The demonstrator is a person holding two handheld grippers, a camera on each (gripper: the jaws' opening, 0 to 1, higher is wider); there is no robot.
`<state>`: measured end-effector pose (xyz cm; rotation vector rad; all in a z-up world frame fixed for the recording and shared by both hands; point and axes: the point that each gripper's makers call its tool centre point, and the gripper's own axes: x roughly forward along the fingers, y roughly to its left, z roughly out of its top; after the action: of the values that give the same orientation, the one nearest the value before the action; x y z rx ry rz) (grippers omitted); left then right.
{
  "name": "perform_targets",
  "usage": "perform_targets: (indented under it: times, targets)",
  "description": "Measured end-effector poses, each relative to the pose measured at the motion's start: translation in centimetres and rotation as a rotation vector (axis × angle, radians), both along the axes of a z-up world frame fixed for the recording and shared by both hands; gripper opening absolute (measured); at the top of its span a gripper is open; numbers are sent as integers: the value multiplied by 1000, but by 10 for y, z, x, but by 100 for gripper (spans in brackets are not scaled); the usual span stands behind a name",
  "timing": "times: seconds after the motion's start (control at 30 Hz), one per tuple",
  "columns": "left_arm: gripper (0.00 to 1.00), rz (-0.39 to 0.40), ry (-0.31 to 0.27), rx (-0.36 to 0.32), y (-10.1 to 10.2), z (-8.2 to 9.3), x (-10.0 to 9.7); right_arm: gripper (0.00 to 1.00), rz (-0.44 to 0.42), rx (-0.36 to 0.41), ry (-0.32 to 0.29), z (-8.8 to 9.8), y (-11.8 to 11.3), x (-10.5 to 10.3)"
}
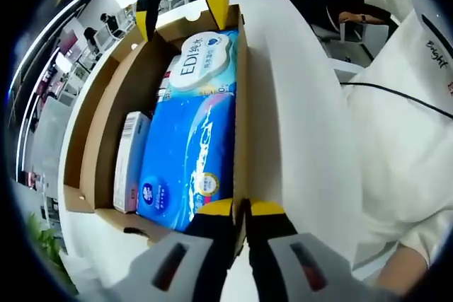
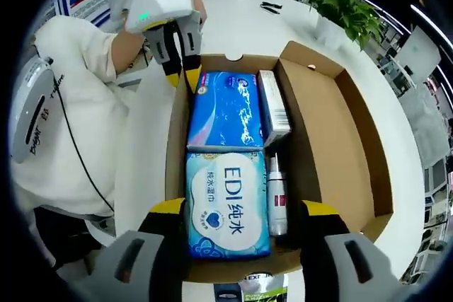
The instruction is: Operate the shoe box by opening the lid, removing the specified soft item, and placing it in the target area until the item is outside and the box remains undamaged.
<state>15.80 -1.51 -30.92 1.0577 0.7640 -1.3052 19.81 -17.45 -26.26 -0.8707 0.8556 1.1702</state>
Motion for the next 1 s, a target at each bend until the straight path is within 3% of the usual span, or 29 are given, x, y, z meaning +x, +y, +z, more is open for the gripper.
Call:
perform_targets:
  times: [0.03, 0.13, 0.23, 0.37, 0.5, 0.6, 0.7, 0.83, 1.0]
  targets:
    - [5, -2, 1, -4, -1, -2, 0, 72, -32, -42, 64, -6, -3, -6]
    - [5, 19, 18, -7, -2, -4, 0, 67, 16, -91, 100, -13, -3, -10]
    - [5, 25, 24, -8, -2, -4, 0, 67, 3, -113, 101, -19, -3, -3]
    - [6, 21, 17, -3, -2, -4, 0, 65, 10, -127, 139, -29, 0, -10]
    - [7, 67, 34, -30, -3, -2, 1, 61, 41, -171, 125, -39, 2, -11]
    - [7, 55, 16, -19, -3, -2, 1, 63, 3, -243, 155, -51, -3, -9]
    - [7, 60, 18, -17, -3, -3, 2, 58, 9, -246, 173, -55, 0, -8]
    - [7, 90, 42, -32, -3, -2, 2, 59, 38, -270, 168, -59, 3, -11]
    - [7, 70, 27, -28, -3, -3, 1, 60, 38, -282, 161, -65, 3, -11]
